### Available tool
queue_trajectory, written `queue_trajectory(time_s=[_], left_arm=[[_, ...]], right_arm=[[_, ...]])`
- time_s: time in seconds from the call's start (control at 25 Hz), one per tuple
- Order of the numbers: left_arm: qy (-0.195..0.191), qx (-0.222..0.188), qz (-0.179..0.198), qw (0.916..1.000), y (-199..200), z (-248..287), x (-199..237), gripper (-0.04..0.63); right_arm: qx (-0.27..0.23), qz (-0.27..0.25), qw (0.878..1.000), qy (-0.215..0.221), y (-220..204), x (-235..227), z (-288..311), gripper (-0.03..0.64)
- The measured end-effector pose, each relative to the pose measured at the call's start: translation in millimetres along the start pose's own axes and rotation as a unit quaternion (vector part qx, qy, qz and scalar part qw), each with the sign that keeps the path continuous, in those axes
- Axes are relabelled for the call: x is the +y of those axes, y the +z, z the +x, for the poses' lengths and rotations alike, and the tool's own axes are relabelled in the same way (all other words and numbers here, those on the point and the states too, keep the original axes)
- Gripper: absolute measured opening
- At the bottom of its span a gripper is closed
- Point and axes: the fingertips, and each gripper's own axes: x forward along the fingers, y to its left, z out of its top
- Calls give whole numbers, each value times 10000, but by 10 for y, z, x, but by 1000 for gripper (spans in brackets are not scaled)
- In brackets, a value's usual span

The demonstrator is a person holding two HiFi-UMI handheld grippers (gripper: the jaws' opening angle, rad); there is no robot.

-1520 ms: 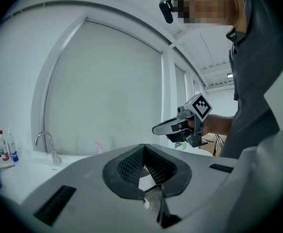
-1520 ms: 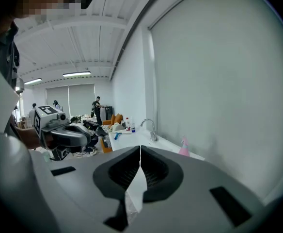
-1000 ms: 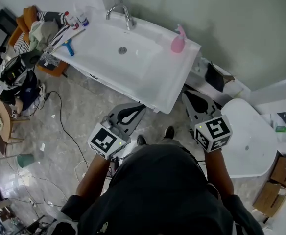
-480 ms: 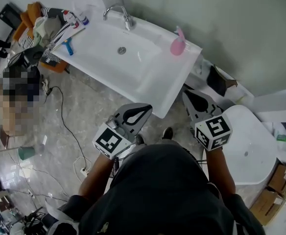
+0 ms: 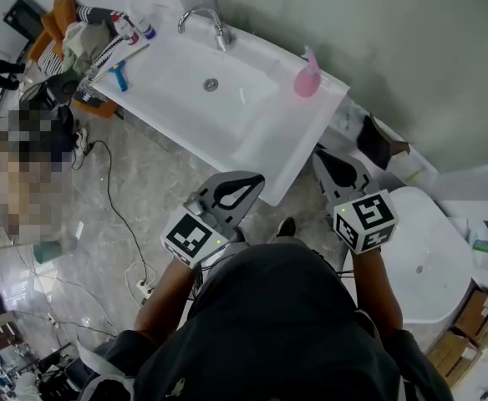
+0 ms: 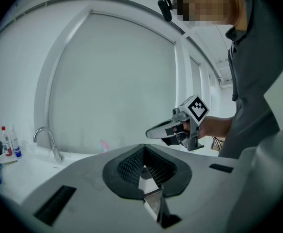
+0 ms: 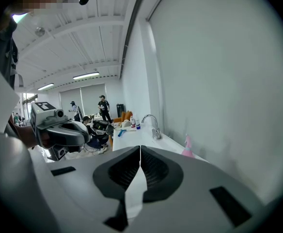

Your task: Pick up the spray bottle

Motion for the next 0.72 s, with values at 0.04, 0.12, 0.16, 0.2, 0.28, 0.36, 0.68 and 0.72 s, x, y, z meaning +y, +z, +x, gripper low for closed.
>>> queue_trajectory(time_s=[0.04,0.12,0.16,0.2,0.28,0.36,0.68,0.72], left_arm=[[27,20,6,10000,9,-2,9,4],[96,65,-22,9999,26,2,28,3],[135,82,-41,9999,30,4,36,3],[167,89,-38,9998,30,5,40,4],[211,95,-7,9997,26,8,28,4],[260,108,-62,9996,28,21,1,4],[351,96,-73,9993,-18,71,-132,3],[373,102,-68,9992,-26,72,-138,3]], right_arm=[[-19,4,10000,15,19,-11,5,11],[-42,9,10000,48,37,-33,9,11],[-39,7,10000,68,32,-39,11,11],[-29,6,10000,91,19,-45,11,11],[-7,6,9999,130,-12,-60,3,11],[-5,3,9999,150,-27,-83,-10,11],[-19,-63,9997,248,-89,-104,-74,11],[-11,-66,9996,260,-101,-109,-83,11]])
